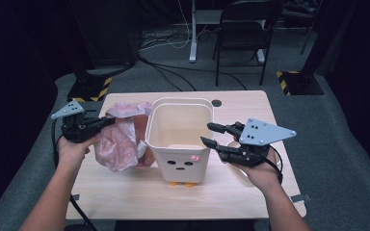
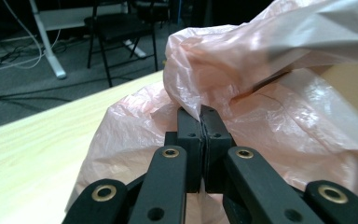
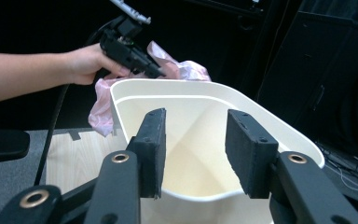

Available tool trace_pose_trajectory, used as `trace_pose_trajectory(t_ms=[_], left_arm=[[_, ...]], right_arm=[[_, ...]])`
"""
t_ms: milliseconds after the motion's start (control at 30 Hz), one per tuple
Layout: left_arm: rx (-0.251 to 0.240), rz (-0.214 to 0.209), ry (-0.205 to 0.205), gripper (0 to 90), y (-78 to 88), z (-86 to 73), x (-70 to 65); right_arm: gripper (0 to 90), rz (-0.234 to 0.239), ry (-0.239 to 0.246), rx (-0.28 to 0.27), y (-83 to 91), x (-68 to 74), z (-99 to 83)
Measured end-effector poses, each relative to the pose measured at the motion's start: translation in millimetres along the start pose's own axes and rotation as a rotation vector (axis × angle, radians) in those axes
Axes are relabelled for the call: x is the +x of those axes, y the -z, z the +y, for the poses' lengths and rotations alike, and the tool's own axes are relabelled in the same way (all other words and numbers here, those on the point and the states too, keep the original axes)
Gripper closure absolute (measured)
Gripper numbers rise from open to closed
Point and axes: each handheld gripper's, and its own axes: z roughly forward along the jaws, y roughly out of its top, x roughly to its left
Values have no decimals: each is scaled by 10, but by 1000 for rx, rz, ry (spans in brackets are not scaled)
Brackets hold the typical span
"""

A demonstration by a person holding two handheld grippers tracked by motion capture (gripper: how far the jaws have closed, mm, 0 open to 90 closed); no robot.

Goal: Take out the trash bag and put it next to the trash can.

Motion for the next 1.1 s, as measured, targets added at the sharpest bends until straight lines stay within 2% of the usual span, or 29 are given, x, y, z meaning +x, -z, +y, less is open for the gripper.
trace_pose_trajectory(t_ms=[67,233,433,567,700,967,1100], left_arm=[[24,5,-1,884,-54,-74,12],[80,50,-23,883,-185,-264,39],[61,69,29,878,-241,-419,141],[24,68,64,869,-266,-522,165],[13,84,65,863,-302,-605,145],[24,141,25,847,-330,-754,101],[-8,138,47,832,-308,-803,103]], right_arm=[[576,-8,-19,0,24,-12,-39],[579,-41,-37,5,103,-45,-115],[579,-100,-45,13,215,-70,-206],[579,-131,-54,25,272,-78,-281],[578,-153,-64,36,318,-91,-345],[578,-195,-83,47,427,-95,-510],[577,-212,-101,64,454,-110,-607]])
